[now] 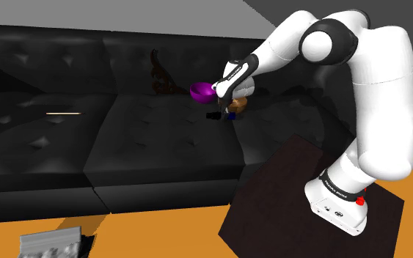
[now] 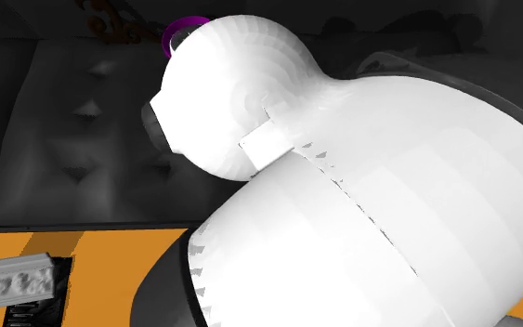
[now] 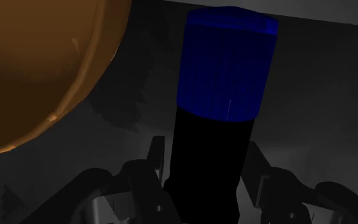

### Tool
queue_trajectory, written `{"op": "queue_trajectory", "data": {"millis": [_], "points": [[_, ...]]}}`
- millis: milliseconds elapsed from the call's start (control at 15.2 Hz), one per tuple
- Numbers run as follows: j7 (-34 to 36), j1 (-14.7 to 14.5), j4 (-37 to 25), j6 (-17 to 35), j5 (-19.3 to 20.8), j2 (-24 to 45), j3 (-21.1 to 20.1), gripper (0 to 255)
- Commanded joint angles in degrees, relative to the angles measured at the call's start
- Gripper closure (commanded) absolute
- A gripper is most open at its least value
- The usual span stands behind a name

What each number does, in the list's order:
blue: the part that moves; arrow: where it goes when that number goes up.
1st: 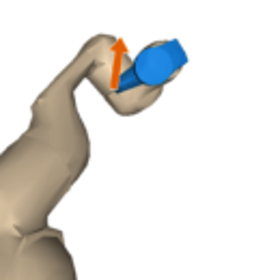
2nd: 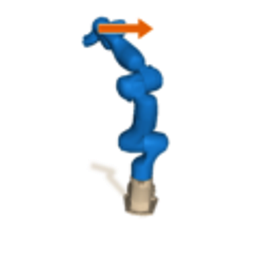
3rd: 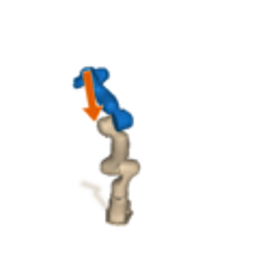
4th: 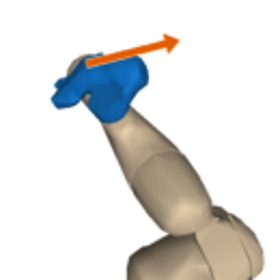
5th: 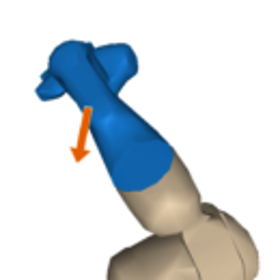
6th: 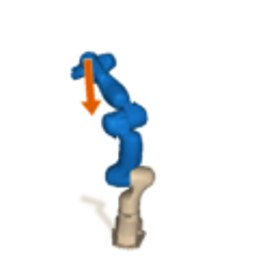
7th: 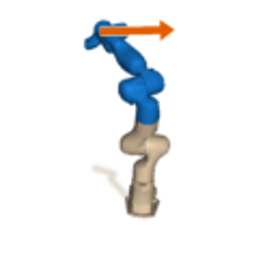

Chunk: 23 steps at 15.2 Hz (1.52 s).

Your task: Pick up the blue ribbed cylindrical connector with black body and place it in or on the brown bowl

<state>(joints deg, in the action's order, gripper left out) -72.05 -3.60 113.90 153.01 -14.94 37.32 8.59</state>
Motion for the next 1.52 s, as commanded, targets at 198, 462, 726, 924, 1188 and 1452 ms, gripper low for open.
{"op": "queue_trajectory", "data": {"millis": [198, 462, 726, 924, 1188, 1452], "points": [[0.68, -0.68, 0.85, -2.37, 0.85, -3.21, 0.92, 255], [1.29, -1.24, 1.42, -4.42, 1.63, -5.83, 1.66, 255], [1.93, -1.75, 1.79, -6.55, 2.47, -8.36, 2.37, 255], [2.42, -2.11, 1.94, -8.21, 3.12, -10.19, 2.86, 255], [3.08, -2.55, 1.96, -10.5, 4.01, -12.54, 3.47, 255], [3.74, -2.93, 1.78, -12.87, 4.9, -14.78, 4.01, 255]]}}
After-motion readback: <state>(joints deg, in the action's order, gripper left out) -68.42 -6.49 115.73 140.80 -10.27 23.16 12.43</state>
